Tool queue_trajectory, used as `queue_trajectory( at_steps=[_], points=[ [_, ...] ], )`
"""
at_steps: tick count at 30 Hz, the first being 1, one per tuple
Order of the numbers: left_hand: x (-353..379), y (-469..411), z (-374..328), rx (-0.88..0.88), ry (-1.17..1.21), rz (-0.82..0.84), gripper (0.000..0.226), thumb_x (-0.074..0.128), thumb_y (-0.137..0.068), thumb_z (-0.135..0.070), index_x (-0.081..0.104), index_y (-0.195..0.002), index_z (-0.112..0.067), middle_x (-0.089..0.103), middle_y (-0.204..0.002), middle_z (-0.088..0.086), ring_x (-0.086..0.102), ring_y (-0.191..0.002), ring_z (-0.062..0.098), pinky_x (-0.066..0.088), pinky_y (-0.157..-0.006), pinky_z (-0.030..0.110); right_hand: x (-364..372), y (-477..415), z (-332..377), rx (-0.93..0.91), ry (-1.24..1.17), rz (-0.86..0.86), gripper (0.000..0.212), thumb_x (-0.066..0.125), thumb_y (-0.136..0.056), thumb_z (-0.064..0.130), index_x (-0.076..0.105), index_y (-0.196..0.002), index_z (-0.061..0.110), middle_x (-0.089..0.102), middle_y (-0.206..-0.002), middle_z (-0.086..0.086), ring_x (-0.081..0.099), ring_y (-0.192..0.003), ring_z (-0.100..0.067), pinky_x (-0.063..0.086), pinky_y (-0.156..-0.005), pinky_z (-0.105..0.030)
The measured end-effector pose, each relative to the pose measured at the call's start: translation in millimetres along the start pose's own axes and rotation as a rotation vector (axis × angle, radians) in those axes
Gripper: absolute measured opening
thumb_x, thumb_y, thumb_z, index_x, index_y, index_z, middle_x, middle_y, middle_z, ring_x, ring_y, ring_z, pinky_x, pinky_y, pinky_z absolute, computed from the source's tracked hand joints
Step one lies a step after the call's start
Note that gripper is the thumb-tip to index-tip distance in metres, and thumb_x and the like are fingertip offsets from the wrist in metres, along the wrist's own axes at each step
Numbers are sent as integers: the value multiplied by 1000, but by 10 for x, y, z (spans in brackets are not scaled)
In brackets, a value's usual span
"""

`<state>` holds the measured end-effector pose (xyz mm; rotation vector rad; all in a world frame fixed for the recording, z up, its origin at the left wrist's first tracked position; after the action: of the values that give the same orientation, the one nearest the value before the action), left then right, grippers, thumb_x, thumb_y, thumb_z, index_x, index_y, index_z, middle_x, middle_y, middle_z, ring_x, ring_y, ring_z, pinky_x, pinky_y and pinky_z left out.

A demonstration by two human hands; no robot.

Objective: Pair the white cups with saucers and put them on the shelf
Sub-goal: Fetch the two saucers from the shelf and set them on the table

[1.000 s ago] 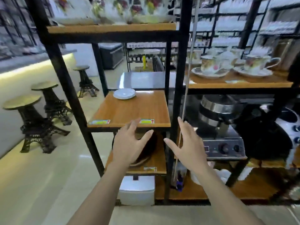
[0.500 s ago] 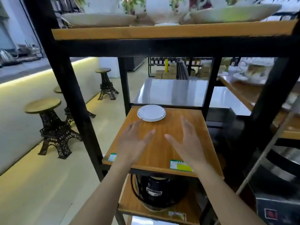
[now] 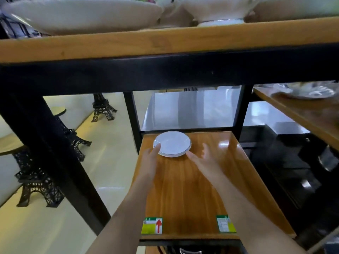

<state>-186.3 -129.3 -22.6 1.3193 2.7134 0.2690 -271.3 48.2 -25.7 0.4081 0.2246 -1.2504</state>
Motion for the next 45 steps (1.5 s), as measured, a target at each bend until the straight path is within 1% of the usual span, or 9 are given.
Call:
queue_trajectory(
  at_steps=[4, 7, 11, 16, 23, 29, 36, 40, 45],
  points=[
    [74, -198, 89, -80, 125, 75, 65, 47, -92, -51, 30, -147, -21, 30, -155, 4, 29, -141, 28, 28, -111, 48, 129, -215, 36, 79, -120, 34, 88, 58, -82, 56, 11, -150, 25, 21, -159, -6, 26, -143, -31, 29, -113, -51],
    [135, -275, 160, -139, 257, 101, 74, 51, -88, -56, 23, -149, -28, 20, -160, 3, 18, -146, 29, 24, -114, 50, 279, -332, 34, 198, -428, 150, 94, 65, -79, 53, 11, -151, 25, 19, -159, -9, 25, -143, -32, 24, -116, -48],
    [207, -325, 182, -215, 431, 116, 72, 50, -88, -55, 25, -149, -28, 31, -156, 7, 28, -142, 32, 26, -114, 53, 445, -373, 49, 281, -735, 297, 97, 67, -80, 46, 8, -152, 18, 12, -160, -15, 15, -147, -30, 14, -119, -41],
    [113, -411, 281, -297, 556, 43, 78, 53, -85, -57, 20, -150, -29, 40, -148, 15, 42, -131, 41, 40, -101, 60, 454, -477, 3, 326, -840, 225, 81, 65, -84, 38, 22, -149, 14, 29, -154, -17, 29, -142, -34, 23, -116, -45],
    [75, -461, 303, -280, 327, 49, 73, 50, -89, -54, 22, -149, -24, 53, -122, 20, 61, -101, 38, 54, -86, 51, 428, -553, -163, 378, -620, 102, 58, 60, -89, 34, 38, -139, 14, 54, -132, -16, 59, -106, -30, 53, -84, -41],
    [50, -565, 241, -251, 48, 18, 70, 50, -88, -57, 30, -144, -21, 57, -112, 16, 66, -86, 33, 59, -79, 46, 395, -671, -114, 335, -286, 44, 51, 52, -93, 36, 38, -135, 11, 57, -115, -16, 61, -77, -23, 53, -54, -28],
    [115, -759, 149, -200, -297, 54, 55, 54, -93, -39, 37, -137, -12, 61, -92, 12, 65, -71, 22, 59, -60, 34, 366, -812, -126, 295, -26, 34, 42, 48, -95, 15, 39, -135, 8, 58, -98, -15, 61, -63, -20, 50, -44, -23],
    [104, -841, 223, -218, -300, 63, 34, 54, -95, -18, 41, -124, -8, 57, -81, 12, 62, -64, 21, 59, -63, 36, 339, -798, -154, 294, -32, 59, 42, 49, -93, 11, 40, -133, 7, 58, -99, -17, 59, -58, -18, 47, -39, -21],
    [106, -839, 259, -201, -289, 41, 29, 57, -92, -11, 44, -116, -5, 65, -99, 18, 67, -70, 23, 59, -61, 35, 324, -750, -156, 252, -115, 81, 42, 50, -90, 10, 37, -129, 7, 61, -102, -18, 65, -56, -22, 50, -39, -24]
  ],
)
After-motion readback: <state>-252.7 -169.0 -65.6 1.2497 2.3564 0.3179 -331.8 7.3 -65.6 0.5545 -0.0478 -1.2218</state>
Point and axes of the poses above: each hand's wrist, its own y-axis away from the middle knuckle, its own x-axis out of the palm, z = x × y, the point moved 9 cm from there along -y, towards the middle knuckle
